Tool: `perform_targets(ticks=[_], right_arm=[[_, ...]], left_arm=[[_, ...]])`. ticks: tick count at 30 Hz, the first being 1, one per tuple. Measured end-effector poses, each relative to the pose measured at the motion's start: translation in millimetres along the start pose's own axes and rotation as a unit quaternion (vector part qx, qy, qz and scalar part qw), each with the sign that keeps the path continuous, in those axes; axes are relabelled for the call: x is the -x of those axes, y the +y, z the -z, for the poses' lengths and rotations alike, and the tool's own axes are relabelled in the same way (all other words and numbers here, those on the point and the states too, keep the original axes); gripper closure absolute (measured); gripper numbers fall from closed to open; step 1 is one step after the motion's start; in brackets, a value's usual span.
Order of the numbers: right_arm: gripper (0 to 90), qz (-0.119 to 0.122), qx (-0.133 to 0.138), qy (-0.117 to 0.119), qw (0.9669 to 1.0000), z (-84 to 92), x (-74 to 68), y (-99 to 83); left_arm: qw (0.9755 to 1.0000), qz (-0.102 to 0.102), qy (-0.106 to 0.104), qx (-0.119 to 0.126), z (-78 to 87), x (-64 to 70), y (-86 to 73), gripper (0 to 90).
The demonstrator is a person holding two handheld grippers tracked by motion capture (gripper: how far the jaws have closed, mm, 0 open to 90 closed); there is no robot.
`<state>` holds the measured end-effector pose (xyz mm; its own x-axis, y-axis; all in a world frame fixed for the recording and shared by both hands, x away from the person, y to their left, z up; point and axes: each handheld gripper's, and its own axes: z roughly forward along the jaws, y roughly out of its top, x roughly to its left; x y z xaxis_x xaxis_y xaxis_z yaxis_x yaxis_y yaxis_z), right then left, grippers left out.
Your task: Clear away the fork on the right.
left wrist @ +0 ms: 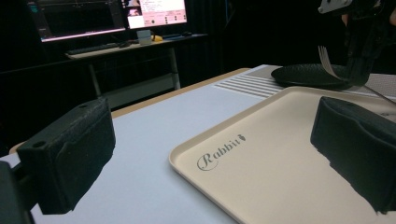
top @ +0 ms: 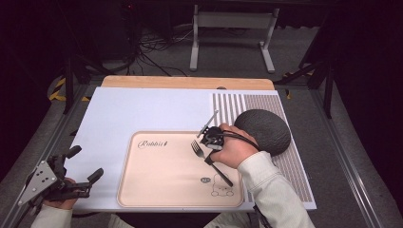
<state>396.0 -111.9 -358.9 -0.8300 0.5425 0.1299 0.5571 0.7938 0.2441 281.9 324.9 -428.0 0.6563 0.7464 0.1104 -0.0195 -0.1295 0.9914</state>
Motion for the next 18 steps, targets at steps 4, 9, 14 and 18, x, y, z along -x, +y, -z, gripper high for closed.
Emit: perform_targets(ticks=[4, 9, 14, 18], right_arm=[[86.8, -0.013, -0.001, -0.003, 0.9999, -2.9, 2.1, -0.2], [86.7, -0.037, -0.005, 0.0, 0.9993, -8.3, 6.8, -1.4], [86.4, -0.043, 0.002, 0.003, 0.999, -11.7, 11.5, -2.7], [86.2, -0.045, 0.006, -0.006, 0.999, -15.8, 15.8, -3.1]], left_arm=[[1.0, -0.001, 0.0, 0.0, 0.3, -0.2, 0.1, 0.7], [1.0, 0.002, 0.0, 0.0, -0.1, 0.1, -0.2, 0.6], [1.0, 0.002, -0.001, -0.001, -0.1, 0.3, -0.1, 0.7], [1.0, 0.003, -0.002, -0.001, -0.2, 0.2, -0.4, 0.6]])
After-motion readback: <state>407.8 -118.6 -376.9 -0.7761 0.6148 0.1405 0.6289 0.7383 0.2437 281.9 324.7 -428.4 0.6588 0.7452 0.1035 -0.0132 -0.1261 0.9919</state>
